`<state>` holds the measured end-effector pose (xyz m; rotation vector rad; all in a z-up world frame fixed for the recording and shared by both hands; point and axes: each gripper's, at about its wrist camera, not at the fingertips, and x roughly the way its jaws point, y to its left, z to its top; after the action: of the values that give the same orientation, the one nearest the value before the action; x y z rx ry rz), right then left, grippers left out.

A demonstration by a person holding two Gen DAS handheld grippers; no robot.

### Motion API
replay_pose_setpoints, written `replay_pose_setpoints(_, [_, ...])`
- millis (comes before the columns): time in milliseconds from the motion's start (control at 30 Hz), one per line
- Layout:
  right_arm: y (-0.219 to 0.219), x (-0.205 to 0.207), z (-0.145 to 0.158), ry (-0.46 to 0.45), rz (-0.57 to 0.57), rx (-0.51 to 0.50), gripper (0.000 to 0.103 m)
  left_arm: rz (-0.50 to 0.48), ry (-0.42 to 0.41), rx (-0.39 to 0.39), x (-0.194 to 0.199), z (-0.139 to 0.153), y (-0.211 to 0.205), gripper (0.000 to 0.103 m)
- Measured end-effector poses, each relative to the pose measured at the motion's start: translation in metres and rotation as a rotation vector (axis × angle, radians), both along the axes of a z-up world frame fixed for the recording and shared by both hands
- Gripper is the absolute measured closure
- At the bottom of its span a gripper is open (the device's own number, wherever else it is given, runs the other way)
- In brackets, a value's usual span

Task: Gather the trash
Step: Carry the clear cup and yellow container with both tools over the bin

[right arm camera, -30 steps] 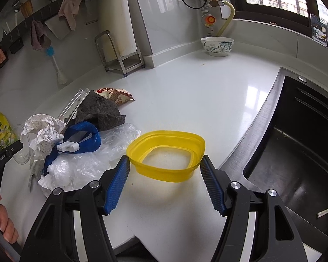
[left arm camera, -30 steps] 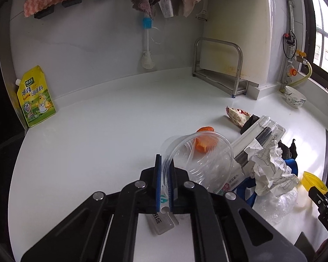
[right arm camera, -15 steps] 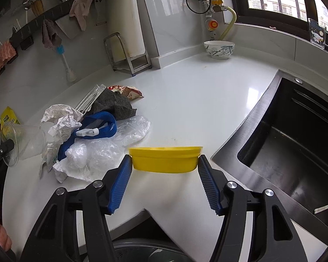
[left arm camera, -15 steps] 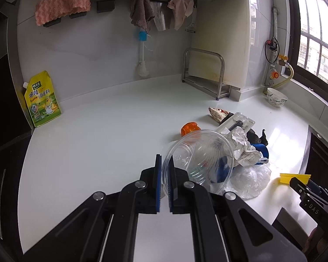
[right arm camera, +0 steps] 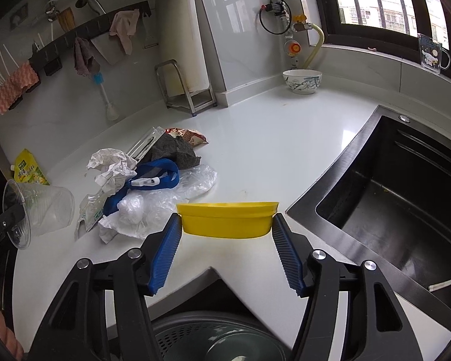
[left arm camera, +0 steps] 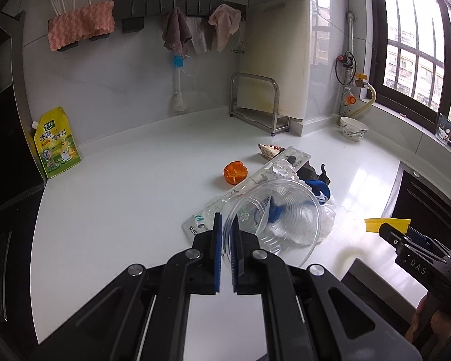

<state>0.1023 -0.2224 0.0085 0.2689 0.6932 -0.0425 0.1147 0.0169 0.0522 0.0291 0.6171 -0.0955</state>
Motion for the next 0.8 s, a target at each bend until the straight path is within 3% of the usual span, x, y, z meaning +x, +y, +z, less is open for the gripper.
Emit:
replay_pose_setpoints(333, [0.006,-0.077,-0.003,0.009,0.013,-0.005,0.043,-0.079,0.068,-0.013,-0.060,-0.024,-0.023,0.097])
replay_pose_setpoints(800, [0.003,-0.162,-0.039,0.082,0.012,-0.034,0.043,-0.163,0.129,0.020,-0.123,-0.063,-0.056,0.097])
